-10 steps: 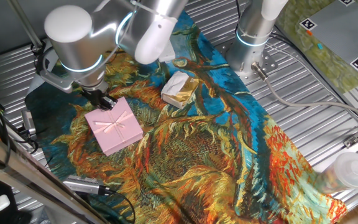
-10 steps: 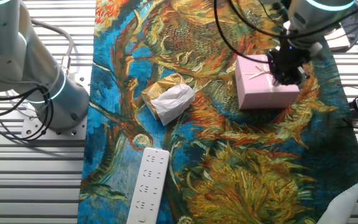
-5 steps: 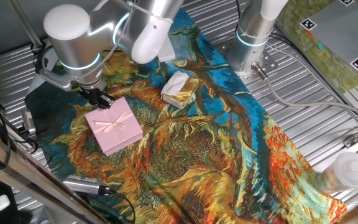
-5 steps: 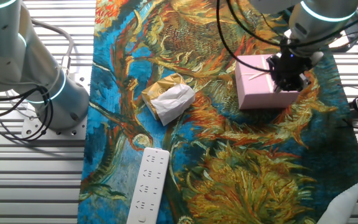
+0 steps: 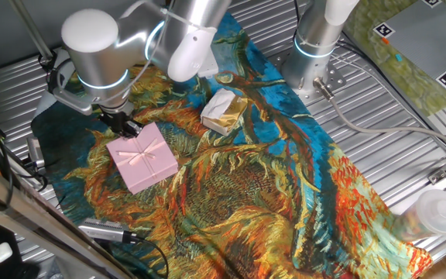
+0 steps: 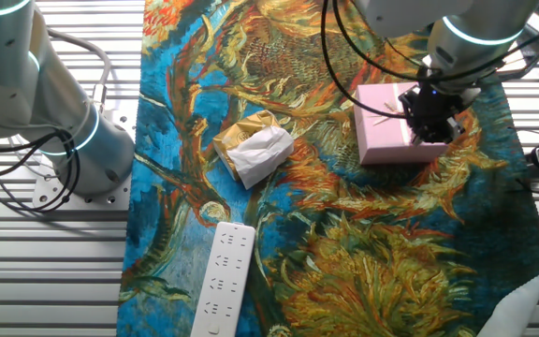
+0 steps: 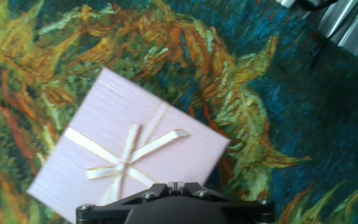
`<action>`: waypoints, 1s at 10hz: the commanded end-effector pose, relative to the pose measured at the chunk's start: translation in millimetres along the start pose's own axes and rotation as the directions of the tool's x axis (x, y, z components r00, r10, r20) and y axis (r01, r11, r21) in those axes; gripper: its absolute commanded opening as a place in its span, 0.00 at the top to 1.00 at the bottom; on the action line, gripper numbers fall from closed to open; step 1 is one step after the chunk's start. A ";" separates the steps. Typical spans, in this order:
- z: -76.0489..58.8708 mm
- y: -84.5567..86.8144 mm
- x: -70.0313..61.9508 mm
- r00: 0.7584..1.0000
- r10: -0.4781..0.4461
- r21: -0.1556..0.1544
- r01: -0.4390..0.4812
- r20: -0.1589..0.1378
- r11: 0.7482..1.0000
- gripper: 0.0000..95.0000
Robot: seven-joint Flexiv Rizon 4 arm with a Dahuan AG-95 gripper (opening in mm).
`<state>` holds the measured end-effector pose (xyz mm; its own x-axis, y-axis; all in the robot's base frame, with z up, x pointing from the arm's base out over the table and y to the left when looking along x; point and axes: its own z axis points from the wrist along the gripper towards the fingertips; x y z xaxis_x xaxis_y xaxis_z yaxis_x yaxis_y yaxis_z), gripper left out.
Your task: Slide the outer casing onto the gift box
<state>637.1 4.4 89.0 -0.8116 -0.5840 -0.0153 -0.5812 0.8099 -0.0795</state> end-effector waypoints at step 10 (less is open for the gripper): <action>8.3 0.9 -1.8 1.000 0.010 -0.009 -0.009 0.027 1.000 1.00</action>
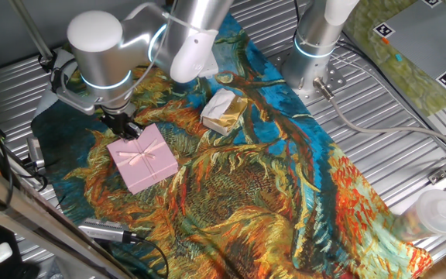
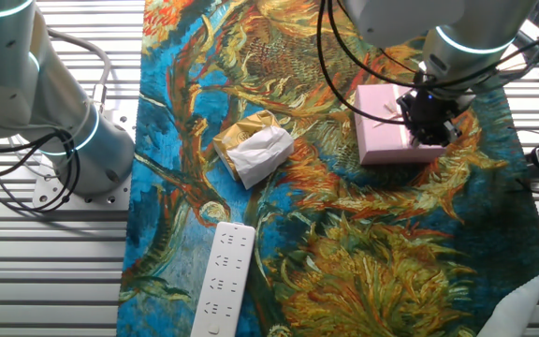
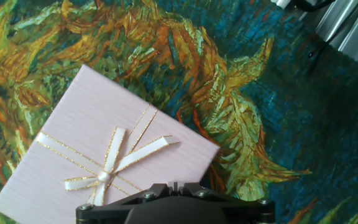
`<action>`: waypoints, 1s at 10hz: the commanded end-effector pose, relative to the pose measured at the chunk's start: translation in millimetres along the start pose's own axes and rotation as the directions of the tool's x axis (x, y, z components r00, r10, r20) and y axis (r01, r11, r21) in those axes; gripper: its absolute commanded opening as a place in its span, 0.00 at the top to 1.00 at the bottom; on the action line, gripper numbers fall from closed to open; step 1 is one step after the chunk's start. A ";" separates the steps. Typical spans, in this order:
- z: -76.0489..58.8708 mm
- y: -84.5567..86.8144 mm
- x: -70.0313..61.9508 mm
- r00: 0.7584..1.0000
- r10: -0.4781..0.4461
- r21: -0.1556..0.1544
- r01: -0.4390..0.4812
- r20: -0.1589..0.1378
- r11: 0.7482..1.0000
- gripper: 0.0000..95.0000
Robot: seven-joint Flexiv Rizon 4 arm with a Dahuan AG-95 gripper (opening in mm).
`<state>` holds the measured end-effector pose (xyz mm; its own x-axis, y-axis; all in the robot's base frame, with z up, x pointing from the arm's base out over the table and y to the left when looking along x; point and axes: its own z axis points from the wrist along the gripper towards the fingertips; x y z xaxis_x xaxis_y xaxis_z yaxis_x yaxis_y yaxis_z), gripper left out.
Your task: Slide the outer casing onto the gift box
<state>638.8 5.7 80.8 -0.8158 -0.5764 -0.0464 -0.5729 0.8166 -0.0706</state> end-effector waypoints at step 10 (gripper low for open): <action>-86.3 23.0 5.4 0.999 -0.015 -0.013 0.014 -0.044 1.000 1.00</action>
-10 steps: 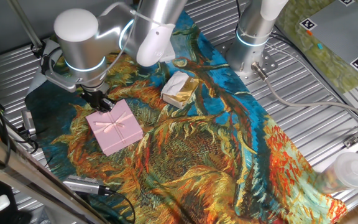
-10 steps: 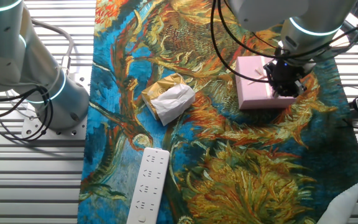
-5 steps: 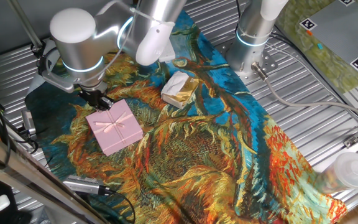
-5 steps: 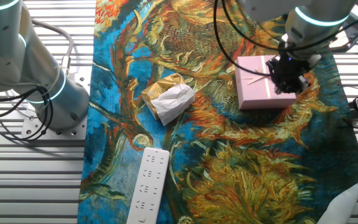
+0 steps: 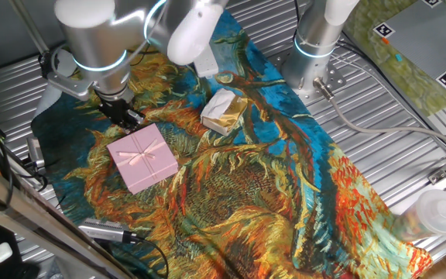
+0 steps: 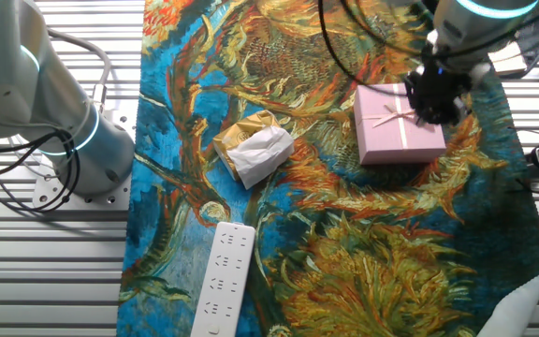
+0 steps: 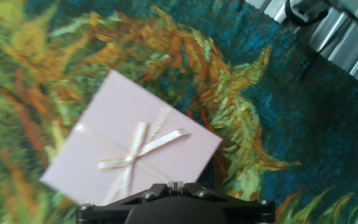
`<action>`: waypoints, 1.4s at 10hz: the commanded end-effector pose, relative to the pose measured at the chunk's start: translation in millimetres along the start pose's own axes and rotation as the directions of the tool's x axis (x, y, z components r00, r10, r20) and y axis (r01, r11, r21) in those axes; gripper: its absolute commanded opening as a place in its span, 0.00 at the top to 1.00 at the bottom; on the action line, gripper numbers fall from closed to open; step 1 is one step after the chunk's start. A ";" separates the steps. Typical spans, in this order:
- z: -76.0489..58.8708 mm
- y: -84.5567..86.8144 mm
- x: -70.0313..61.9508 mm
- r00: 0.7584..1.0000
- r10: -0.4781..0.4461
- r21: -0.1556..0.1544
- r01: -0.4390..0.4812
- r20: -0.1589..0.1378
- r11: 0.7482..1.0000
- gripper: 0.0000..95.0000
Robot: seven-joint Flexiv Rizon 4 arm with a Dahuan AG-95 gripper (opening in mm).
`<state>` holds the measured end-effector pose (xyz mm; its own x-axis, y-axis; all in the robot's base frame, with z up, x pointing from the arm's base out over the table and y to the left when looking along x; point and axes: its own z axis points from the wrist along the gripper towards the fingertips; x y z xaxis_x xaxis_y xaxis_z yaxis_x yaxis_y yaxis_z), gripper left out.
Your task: Slide the outer casing onto the gift box
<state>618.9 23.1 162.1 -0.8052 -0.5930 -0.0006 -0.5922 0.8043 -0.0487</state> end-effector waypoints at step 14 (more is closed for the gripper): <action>-4.5 5.7 5.0 0.994 0.109 -0.014 -0.108 0.016 0.994 1.00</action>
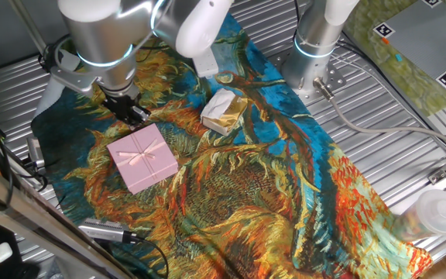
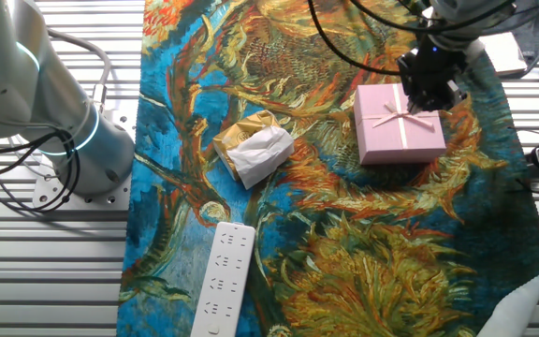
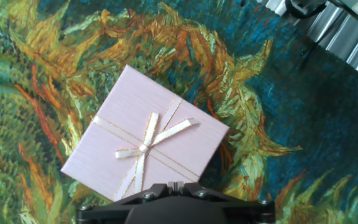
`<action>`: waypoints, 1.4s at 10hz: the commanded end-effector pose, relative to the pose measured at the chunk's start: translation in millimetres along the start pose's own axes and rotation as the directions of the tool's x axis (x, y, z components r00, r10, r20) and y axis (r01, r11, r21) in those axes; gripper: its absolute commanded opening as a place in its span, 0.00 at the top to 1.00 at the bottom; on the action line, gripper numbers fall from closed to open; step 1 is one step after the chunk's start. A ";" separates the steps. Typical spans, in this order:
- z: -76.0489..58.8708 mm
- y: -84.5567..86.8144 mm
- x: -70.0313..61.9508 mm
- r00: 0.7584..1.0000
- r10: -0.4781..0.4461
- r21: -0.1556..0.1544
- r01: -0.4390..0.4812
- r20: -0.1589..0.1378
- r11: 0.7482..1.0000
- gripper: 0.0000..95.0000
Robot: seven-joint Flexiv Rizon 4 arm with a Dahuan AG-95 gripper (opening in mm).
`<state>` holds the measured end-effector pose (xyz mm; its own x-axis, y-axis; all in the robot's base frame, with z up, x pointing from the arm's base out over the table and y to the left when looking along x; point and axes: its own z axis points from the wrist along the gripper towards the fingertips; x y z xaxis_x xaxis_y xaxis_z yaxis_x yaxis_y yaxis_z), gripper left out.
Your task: Slide the outer casing onto the gift box
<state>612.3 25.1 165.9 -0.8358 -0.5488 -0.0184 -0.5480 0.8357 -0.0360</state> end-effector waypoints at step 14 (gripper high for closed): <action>19.8 -68.5 0.4 1.000 -0.001 -0.041 0.001 0.012 0.999 1.00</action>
<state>648.8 -29.3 148.5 -0.8550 -0.5169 -0.0419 -0.5180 0.8551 0.0214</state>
